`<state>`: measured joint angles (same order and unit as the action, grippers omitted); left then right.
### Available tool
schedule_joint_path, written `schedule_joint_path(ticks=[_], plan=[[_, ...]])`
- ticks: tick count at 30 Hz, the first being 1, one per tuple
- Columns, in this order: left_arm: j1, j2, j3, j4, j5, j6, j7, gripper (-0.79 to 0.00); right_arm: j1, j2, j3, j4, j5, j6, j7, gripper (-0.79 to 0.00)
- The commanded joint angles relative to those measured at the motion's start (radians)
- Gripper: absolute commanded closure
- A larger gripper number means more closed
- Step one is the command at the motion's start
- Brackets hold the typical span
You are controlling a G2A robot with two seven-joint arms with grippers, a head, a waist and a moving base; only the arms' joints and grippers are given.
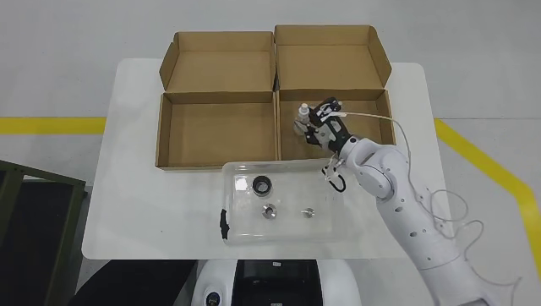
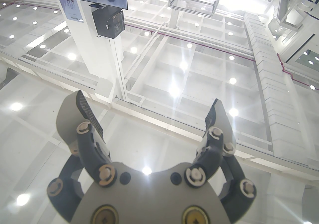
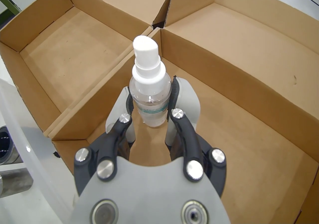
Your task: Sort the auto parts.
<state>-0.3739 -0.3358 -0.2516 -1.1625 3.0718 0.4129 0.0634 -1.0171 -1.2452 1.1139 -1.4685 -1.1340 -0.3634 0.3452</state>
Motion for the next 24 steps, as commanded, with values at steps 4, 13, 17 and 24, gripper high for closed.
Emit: schedule_joint_path(ticks=[4, 13, 17, 24], plan=[[0.0, 0.0, 0.0, 0.0, 0.0, 0.0, 0.0, -0.785, -0.009, 0.001, 0.003, -0.015, 0.001, -0.003, 0.004, -0.785], [0.0, 0.0, 0.0, 0.0, 0.0, 0.0, 0.0, -0.785, -0.061, 0.015, 0.052, -0.179, -0.046, -0.014, 0.002, -0.785], [0.0, 0.0, 0.0, 0.0, 0.0, 0.0, 0.0, -0.785, -0.086, 0.024, 0.075, -0.285, -0.074, -0.037, 0.027, -0.785], [0.0, 0.0, 0.0, 0.0, 0.0, 0.0, 0.0, -0.785, -0.152, 0.039, 0.085, -0.452, -0.082, -0.152, 0.101, -0.785]])
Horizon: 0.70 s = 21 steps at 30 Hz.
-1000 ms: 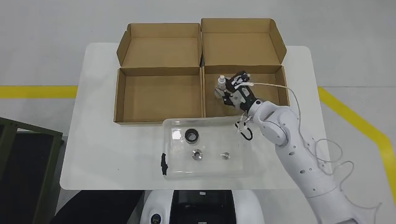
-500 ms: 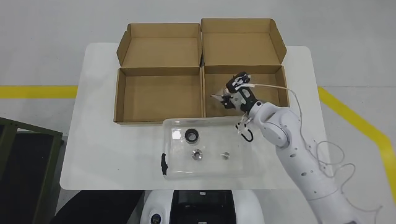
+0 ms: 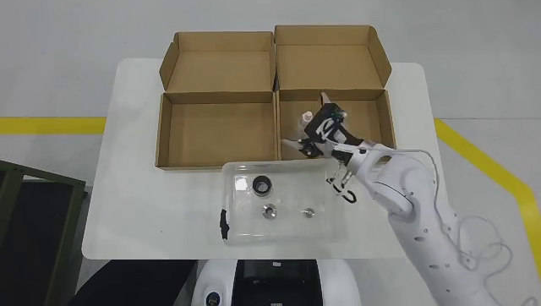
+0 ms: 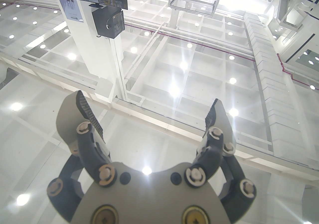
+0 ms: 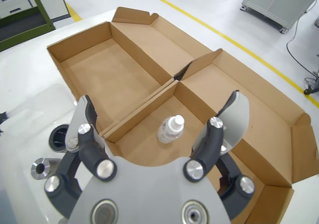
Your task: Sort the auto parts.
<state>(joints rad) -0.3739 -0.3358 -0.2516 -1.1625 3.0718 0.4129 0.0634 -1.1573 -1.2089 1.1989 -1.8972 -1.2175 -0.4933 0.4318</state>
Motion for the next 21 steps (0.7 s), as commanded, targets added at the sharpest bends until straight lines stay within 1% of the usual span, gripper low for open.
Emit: schedule_joint_path(ticks=[1, 7, 13, 17, 21], plan=[[0.0, 0.0, 0.0, 0.0, 0.0, 0.0, 0.0, -0.785, -0.024, 0.005, 0.0, -0.04, 0.007, -0.044, 0.026, -0.785], [0.0, 0.0, 0.0, 0.0, 0.0, 0.0, 0.0, -0.785, -0.102, 0.021, 0.002, -0.125, 0.045, -0.165, 0.097, -0.785], [0.0, 0.0, 0.0, 0.0, 0.0, 0.0, 0.0, -0.785, -0.176, 0.041, 0.019, -0.191, 0.041, -0.267, 0.183, -0.785], [0.0, 0.0, 0.0, 0.0, 0.0, 0.0, 0.0, -0.785, -0.212, 0.055, 0.032, -0.223, 0.023, -0.323, 0.261, -0.785], [0.0, 0.0, 0.0, 0.0, 0.0, 0.0, 0.0, -0.785, -0.238, 0.066, 0.05, -0.234, 0.02, -0.352, 0.297, -0.785]])
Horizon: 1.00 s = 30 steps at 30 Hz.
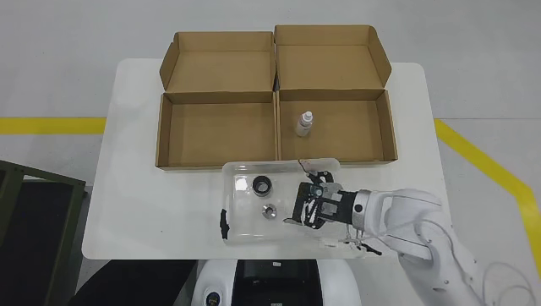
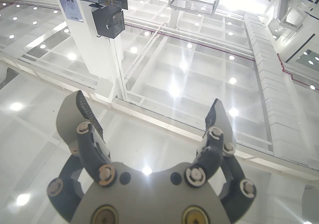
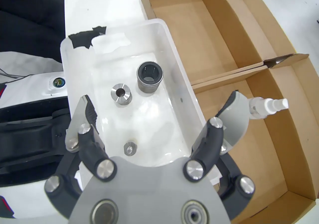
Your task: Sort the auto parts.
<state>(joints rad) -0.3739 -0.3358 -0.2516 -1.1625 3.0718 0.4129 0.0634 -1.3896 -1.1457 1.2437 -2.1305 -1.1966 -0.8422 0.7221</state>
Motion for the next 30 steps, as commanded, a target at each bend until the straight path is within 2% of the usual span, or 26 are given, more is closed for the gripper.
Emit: schedule_joint_path(ticks=[1, 12, 15, 16, 20, 30], plan=[[0.0, 0.0, 0.0, 0.0, 0.0, 0.0, 0.0, -0.785, -0.011, 0.005, 0.01, 0.0, -0.003, -0.008, 0.012, -0.785], [0.0, 0.0, 0.0, 0.0, 0.0, 0.0, 0.0, -0.785, -0.006, 0.029, 0.002, 0.051, 0.015, -0.088, 0.11, -0.782], [0.0, 0.0, 0.0, 0.0, 0.0, 0.0, 0.0, -0.785, 0.007, 0.033, -0.005, 0.067, 0.027, -0.093, 0.122, -0.699], [0.0, 0.0, 0.0, 0.0, 0.0, 0.0, 0.0, -0.785, 0.012, 0.035, -0.009, 0.074, 0.022, -0.099, 0.134, -0.616], [0.0, 0.0, 0.0, 0.0, 0.0, 0.0, 0.0, -0.785, 0.026, 0.041, -0.036, 0.097, 0.008, -0.1, 0.156, -0.579], [0.0, 0.0, 0.0, 0.0, 0.0, 0.0, 0.0, -0.785, 0.056, 0.071, -0.109, 0.135, -0.03, -0.072, 0.184, -0.576]])
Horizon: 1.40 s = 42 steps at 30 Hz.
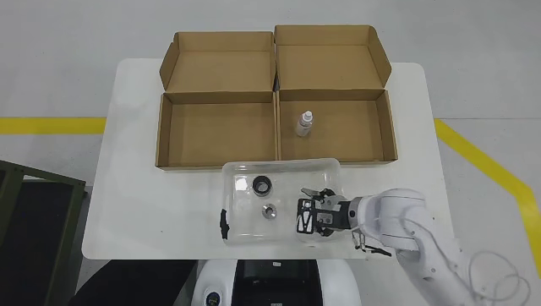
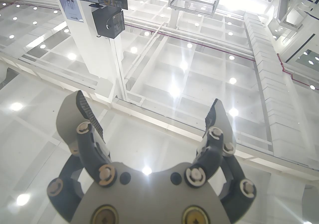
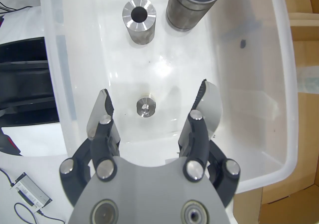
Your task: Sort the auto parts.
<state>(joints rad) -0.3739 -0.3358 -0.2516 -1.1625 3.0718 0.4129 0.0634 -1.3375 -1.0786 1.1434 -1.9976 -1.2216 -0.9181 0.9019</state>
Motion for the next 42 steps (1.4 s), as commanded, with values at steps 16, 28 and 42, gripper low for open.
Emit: schedule_joint_path(ticks=[16, 28, 42], plan=[[0.0, 0.0, 0.0, 0.0, 0.0, 0.0, 0.0, -0.785, 0.1, 0.065, -0.147, 0.044, -0.001, 0.08, 0.08, -0.314], [0.0, 0.0, 0.0, 0.0, 0.0, 0.0, 0.0, -0.785, 0.13, 0.099, -0.149, -0.037, 0.101, 0.109, 0.092, 0.0], [0.0, 0.0, 0.0, 0.0, 0.0, 0.0, 0.0, -0.785, 0.073, 0.093, -0.084, -0.229, -0.008, 0.333, -0.286, 0.0]])
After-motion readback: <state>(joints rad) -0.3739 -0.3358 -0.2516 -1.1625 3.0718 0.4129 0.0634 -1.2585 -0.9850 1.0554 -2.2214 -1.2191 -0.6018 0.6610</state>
